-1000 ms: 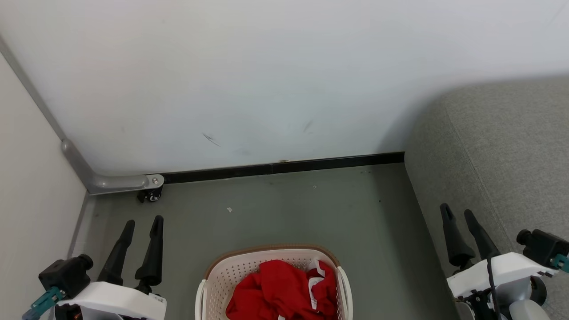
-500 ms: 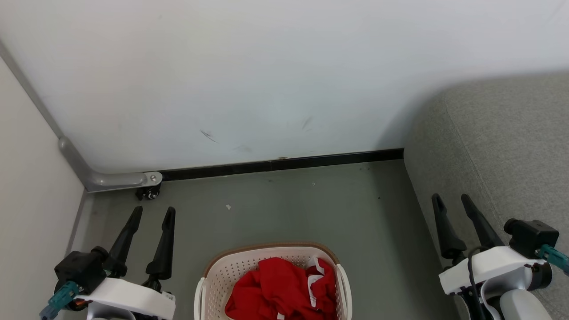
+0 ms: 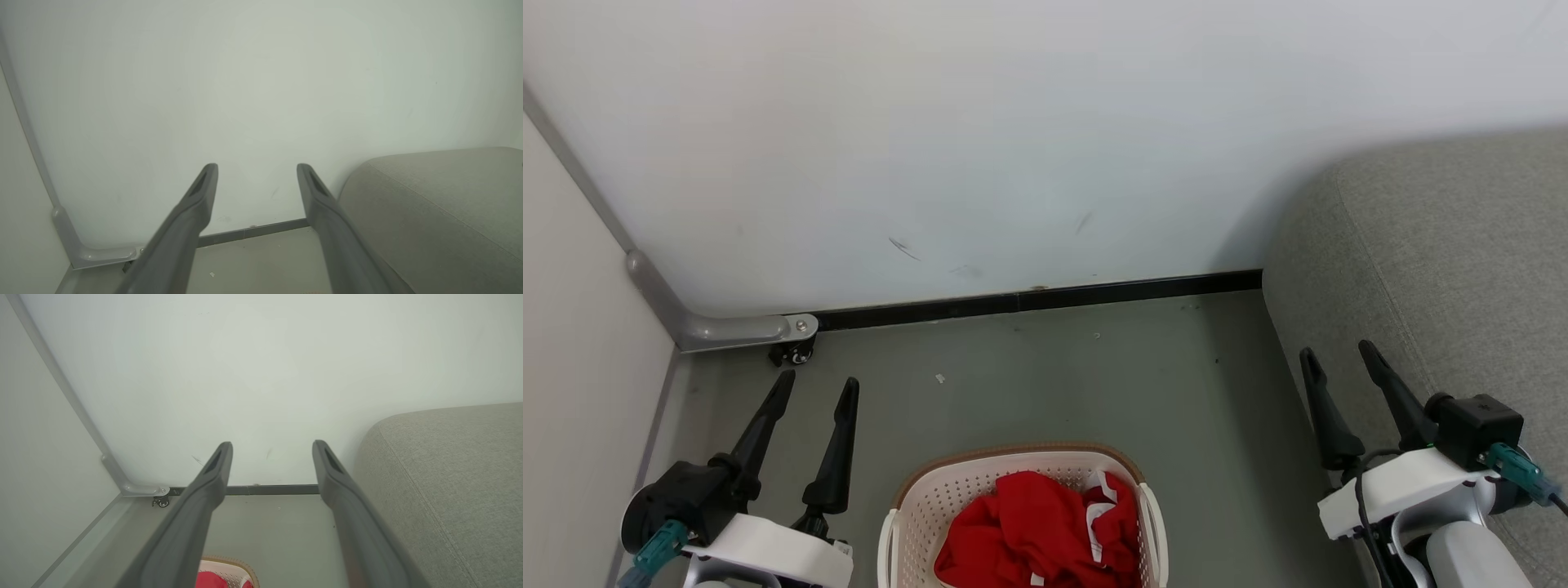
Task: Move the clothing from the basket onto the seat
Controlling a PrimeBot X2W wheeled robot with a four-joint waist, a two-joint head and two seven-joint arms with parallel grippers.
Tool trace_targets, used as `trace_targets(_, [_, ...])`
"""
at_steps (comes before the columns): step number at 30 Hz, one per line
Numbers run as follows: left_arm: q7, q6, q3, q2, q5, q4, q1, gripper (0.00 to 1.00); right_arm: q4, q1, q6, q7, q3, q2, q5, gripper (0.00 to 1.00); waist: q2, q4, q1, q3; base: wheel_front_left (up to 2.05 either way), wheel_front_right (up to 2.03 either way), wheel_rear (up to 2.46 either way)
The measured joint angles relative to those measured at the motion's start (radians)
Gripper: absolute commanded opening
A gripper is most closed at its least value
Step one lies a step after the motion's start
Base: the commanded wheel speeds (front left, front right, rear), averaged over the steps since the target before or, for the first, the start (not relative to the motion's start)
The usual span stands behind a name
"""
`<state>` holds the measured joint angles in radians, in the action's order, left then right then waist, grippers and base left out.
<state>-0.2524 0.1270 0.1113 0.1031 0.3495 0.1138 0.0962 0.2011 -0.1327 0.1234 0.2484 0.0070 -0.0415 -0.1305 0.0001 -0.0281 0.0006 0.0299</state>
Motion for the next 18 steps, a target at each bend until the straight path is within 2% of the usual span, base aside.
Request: trace_targets(18, [0.0, 0.0, 0.024, -0.005, 0.001, 0.039, 0.0, 1.0, -0.002, 0.0, 0.0, 0.001, 0.007, 0.0, 0.0, 1.0, 0.0, 0.003, -0.0001, 0.007, 0.0, 0.0, 0.0])
